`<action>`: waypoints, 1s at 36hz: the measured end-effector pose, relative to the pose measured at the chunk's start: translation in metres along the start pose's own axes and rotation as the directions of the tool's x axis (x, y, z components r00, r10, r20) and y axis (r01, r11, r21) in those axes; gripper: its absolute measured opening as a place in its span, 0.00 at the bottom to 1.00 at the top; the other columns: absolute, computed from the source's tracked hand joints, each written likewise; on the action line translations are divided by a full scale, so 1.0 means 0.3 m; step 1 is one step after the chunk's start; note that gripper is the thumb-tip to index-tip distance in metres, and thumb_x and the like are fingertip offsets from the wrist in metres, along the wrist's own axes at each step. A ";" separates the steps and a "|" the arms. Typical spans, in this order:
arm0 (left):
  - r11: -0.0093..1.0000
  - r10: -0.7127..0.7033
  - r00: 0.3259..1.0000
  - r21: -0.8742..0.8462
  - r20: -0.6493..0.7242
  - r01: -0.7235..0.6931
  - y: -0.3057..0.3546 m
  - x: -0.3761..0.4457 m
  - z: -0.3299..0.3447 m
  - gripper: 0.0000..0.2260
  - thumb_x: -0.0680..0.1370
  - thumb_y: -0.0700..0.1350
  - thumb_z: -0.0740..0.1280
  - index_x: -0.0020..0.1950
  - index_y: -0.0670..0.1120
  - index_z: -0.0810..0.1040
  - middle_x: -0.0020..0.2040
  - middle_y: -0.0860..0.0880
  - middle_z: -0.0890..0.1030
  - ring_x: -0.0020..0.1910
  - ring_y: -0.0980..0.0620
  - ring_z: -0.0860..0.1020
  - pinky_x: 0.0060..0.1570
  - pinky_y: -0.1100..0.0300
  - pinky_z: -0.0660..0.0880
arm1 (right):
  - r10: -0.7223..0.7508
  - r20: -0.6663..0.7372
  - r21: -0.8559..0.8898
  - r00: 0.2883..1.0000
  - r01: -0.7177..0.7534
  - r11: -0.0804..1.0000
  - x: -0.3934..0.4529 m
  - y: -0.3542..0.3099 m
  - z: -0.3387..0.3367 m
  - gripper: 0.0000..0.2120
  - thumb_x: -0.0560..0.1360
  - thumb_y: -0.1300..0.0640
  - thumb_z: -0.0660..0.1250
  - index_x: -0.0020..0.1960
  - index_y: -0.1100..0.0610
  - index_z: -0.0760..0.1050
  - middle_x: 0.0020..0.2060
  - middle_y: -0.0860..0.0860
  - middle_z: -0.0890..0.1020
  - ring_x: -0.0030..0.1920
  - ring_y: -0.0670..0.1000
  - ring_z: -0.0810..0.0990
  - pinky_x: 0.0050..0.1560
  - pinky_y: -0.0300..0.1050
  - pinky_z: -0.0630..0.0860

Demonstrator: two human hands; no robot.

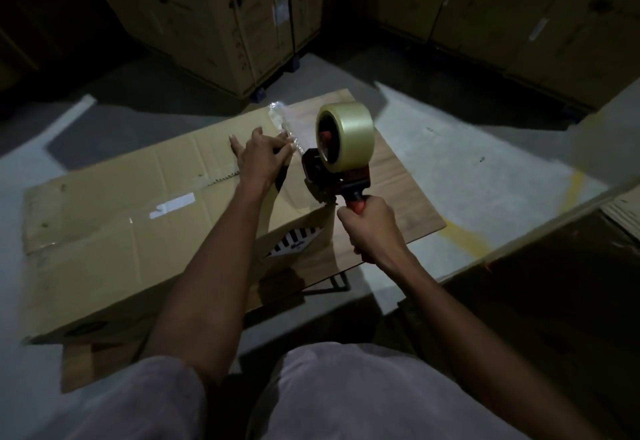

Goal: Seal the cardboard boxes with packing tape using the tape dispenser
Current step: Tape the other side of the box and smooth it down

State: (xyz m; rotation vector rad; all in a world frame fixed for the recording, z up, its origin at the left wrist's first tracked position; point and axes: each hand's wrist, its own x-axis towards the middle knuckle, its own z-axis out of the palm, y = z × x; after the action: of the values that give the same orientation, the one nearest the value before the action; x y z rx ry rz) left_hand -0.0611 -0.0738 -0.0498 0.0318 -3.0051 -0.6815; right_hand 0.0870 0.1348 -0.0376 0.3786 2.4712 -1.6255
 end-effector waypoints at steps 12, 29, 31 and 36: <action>0.969 -0.070 0.997 -0.241 -0.032 0.060 0.063 -0.068 0.039 0.17 0.85 0.47 0.61 0.71 0.42 0.76 0.71 0.37 0.75 0.73 0.44 0.71 0.75 0.45 0.59 | 0.013 -0.072 -0.041 0.997 -0.016 0.999 -0.043 0.000 0.030 0.10 0.69 0.47 0.67 0.38 0.53 0.74 0.27 0.49 0.77 0.25 0.51 0.75 0.25 0.42 0.75; 0.997 -0.080 0.996 -0.023 -0.033 0.079 0.071 -0.151 0.031 0.17 0.85 0.56 0.59 0.65 0.52 0.82 0.69 0.40 0.76 0.68 0.43 0.75 0.77 0.38 0.47 | -0.099 -0.035 -0.320 0.994 0.083 0.944 -0.037 0.010 0.014 0.09 0.70 0.48 0.65 0.39 0.54 0.72 0.35 0.54 0.79 0.33 0.57 0.79 0.30 0.47 0.74; 0.996 -0.092 0.994 0.003 -0.062 0.092 0.087 -0.158 0.030 0.18 0.85 0.56 0.58 0.67 0.52 0.81 0.70 0.40 0.76 0.67 0.43 0.76 0.77 0.39 0.49 | -0.119 -0.015 -0.340 0.993 0.107 0.934 -0.039 0.009 -0.006 0.11 0.70 0.46 0.64 0.39 0.53 0.71 0.34 0.53 0.79 0.33 0.56 0.78 0.30 0.45 0.71; 0.995 -0.092 0.991 0.031 -0.100 0.096 0.098 -0.159 0.033 0.18 0.84 0.57 0.59 0.66 0.52 0.81 0.64 0.41 0.79 0.61 0.42 0.79 0.75 0.39 0.54 | -0.123 0.026 -0.320 0.992 0.125 0.939 -0.036 0.003 -0.014 0.10 0.75 0.49 0.65 0.41 0.55 0.72 0.37 0.56 0.80 0.37 0.61 0.81 0.38 0.59 0.83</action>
State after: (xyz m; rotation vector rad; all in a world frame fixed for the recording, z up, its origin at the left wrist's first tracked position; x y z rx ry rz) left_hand -0.0145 -0.0415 -0.0486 0.2039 -2.9360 -0.6150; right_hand 0.0975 0.1376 -0.0339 0.1746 2.7413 -1.2239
